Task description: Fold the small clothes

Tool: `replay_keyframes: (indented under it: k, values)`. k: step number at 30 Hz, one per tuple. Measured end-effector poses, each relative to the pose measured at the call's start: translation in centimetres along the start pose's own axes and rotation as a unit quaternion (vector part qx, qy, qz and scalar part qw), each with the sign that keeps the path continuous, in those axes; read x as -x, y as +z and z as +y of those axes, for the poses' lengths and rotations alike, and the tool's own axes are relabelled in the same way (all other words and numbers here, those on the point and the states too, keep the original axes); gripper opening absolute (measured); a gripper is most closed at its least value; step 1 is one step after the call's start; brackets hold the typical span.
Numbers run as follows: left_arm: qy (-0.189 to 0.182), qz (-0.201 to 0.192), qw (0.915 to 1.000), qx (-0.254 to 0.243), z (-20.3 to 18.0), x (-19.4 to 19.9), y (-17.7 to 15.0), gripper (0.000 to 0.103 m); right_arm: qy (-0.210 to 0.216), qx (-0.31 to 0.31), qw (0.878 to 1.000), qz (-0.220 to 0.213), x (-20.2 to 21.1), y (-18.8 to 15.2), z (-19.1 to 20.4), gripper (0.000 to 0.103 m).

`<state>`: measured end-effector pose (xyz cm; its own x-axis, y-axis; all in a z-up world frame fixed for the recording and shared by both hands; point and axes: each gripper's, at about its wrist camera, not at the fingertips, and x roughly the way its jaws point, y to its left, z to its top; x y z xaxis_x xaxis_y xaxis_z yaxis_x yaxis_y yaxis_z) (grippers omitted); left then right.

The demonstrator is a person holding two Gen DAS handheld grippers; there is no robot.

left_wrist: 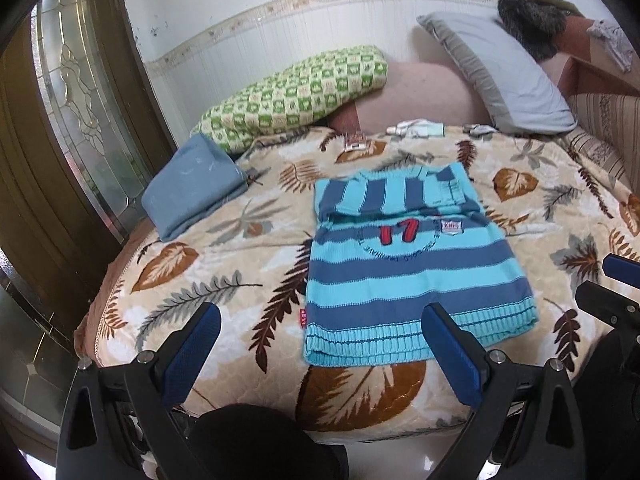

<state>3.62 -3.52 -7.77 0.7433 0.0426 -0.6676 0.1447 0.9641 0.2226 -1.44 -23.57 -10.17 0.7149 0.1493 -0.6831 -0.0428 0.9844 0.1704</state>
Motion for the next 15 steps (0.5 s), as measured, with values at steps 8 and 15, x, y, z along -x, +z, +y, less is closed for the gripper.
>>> replay_keyframes:
  k: [8, 15]
  values:
    - [0.007, 0.028, 0.9996, -0.004, -0.5, -3.4, 0.2, 0.100, 0.005, -0.015, 0.999, 0.029, -3.4, -0.1, -1.4, 0.067]
    - [0.012, 0.058, 0.9982, -0.012, -1.1, -6.5, -0.3, 0.100, 0.008, -0.033, 0.998, 0.053, -6.0, -0.6, -3.0, 0.067]
